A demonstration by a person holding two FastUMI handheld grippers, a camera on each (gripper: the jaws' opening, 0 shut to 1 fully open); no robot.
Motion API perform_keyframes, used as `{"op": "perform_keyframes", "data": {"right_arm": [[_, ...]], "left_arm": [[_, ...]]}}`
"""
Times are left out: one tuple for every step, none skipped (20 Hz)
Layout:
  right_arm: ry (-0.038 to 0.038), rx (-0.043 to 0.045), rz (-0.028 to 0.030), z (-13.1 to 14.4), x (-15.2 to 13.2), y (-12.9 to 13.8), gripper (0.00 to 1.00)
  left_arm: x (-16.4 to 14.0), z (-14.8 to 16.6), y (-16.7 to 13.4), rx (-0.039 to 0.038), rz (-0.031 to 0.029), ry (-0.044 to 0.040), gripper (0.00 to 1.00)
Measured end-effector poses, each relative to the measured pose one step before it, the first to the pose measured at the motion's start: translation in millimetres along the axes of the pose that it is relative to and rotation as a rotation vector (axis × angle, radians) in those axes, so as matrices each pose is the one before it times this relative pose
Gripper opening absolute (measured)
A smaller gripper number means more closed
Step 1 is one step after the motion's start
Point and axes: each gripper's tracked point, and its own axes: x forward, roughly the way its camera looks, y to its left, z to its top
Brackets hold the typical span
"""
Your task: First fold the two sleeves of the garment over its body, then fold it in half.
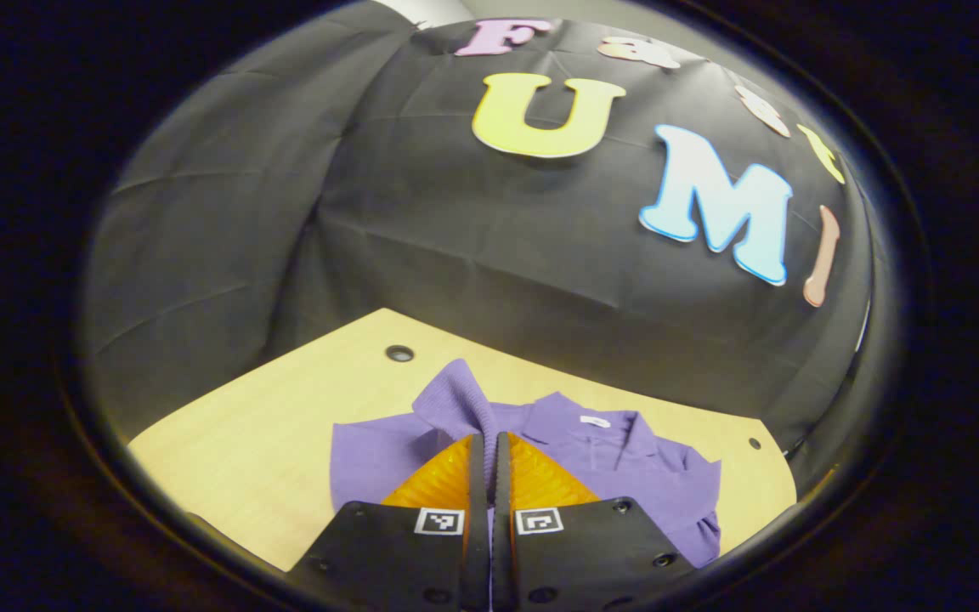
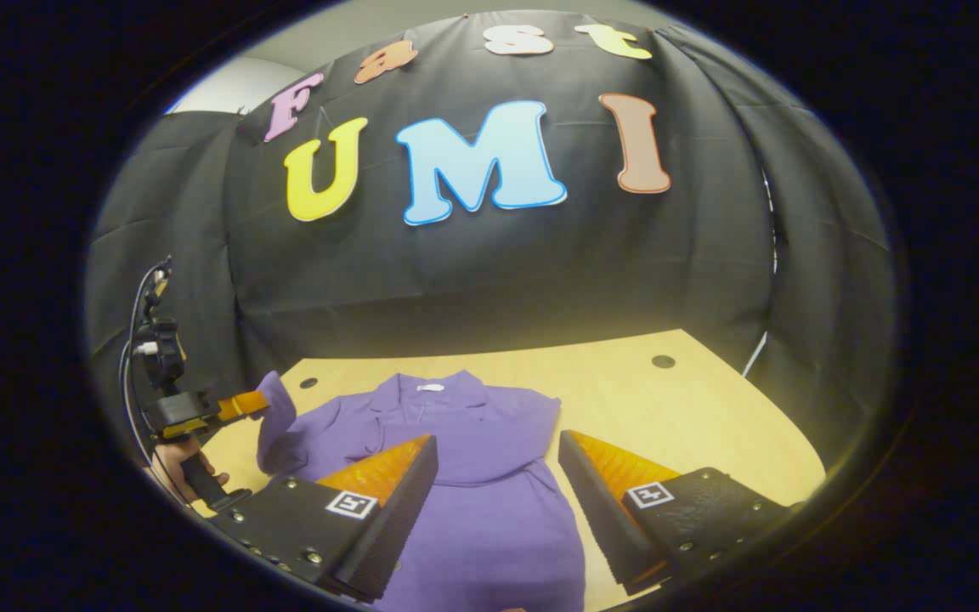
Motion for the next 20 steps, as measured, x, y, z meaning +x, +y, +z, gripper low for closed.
{"op": "perform_keyframes", "data": {"right_arm": [[0.00378, 0.00450, -0.00208, -2.63, -2.43, -5.85, 0.91], [0.00501, 0.00254, -0.00386, -1.36, -1.30, -7.57, 0.91], [0.00439, 0.00085, -0.00240, -1.95, -0.63, -6.62, 0.91], [0.00493, 0.00073, -0.00179, -1.19, -0.29, -7.00, 0.91], [0.00660, 0.00308, -0.00101, -3.15, -1.62, -5.95, 0.91], [0.00544, 0.00488, 0.00123, -1.30, -0.30, -5.64, 0.91], [0.00306, 0.00577, 0.00065, -1.97, -0.47, -4.80, 0.91], [0.00321, 0.00510, 0.00092, -2.07, -2.57, -5.94, 0.91], [-0.00019, 0.00355, -0.00054, -4.65, -3.54, -5.27, 0.91], [0.00138, 0.00170, 0.00096, -1.02, -1.46, -4.44, 0.91], [0.00193, 0.00107, 0.00408, -2.02, -0.09, -2.69, 0.91], [0.00619, -0.00023, 0.00553, -1.84, -0.65, -2.95, 0.91], [0.00816, -0.00180, 0.00667, -3.55, -0.04, -2.62, 0.91], [0.00652, -0.00061, 0.00455, -2.06, 0.68, -2.85, 0.91], [0.00614, 0.00219, 0.00649, -3.19, 0.35, -2.04, 0.91], [0.00653, 0.00246, 0.00552, -1.88, -0.17, -1.94, 0.91], [0.00443, 0.00382, 0.00109, -2.58, 0.15, -3.48, 0.91], [0.00410, 0.00441, 0.00145, -1.36, 0.40, -2.16, 0.91], [0.00596, 0.00325, 0.00314, -2.53, 1.05, -1.18, 0.91], [0.00288, -0.00045, -0.00067, -1.31, -0.16, -1.17, 0.91]], "left_arm": [[4.21, -2.71, -19.43, 0.01307, -0.02098, -0.00028, 0.08], [5.81, -1.10, -21.63, 0.00990, -0.02042, 0.00309, 0.08], [1.50, -3.53, -17.61, 0.00424, -0.02157, 0.00721, 0.08], [3.51, -2.78, -17.59, 0.00317, -0.01785, 0.00652, 0.08], [1.13, -3.98, -15.72, 0.00426, -0.01947, 0.00773, 0.08], [4.27, -1.89, -16.70, 0.00685, -0.01706, 0.00444, 0.08], [4.13, -1.87, -16.43, 0.01089, -0.01888, 0.00172, 0.07], [3.97, -2.31, -16.95, 0.01505, -0.01632, 0.00307, 0.08], [2.86, -1.99, -14.02, 0.01573, -0.01453, -0.00010, 0.08], [4.63, -3.03, -16.08, 0.01625, -0.01693, 0.00282, 0.08], [4.45, -3.58, -11.11, 0.01567, -0.01255, 0.00292, 0.08], [4.81, -3.93, -10.75, 0.01629, -0.00975, 0.00399, 0.08], [5.38, -4.71, -7.90, 0.01704, -0.00652, 0.00884, 0.08], [6.01, -6.20, -6.72, 0.01128, -0.00330, 0.01102, 0.08], [5.06, -5.87, -5.50, 0.00421, -0.00384, 0.01219, 0.08], [4.42, -4.64, -4.43, 0.00216, -0.00877, 0.01088, 0.08], [4.05, -1.88, -0.86, 0.00608, 0.00540, 0.00008, 0.08], [2.98, -3.11, -1.75, 0.00608, -0.00618, 0.00263, 0.07], [1.53, -3.53, -1.52, 0.00568, -0.00282, 0.00531, 0.08], [0.12, -4.16, -1.89, 0.00170, -0.00465, 0.00940, 0.07]]}}
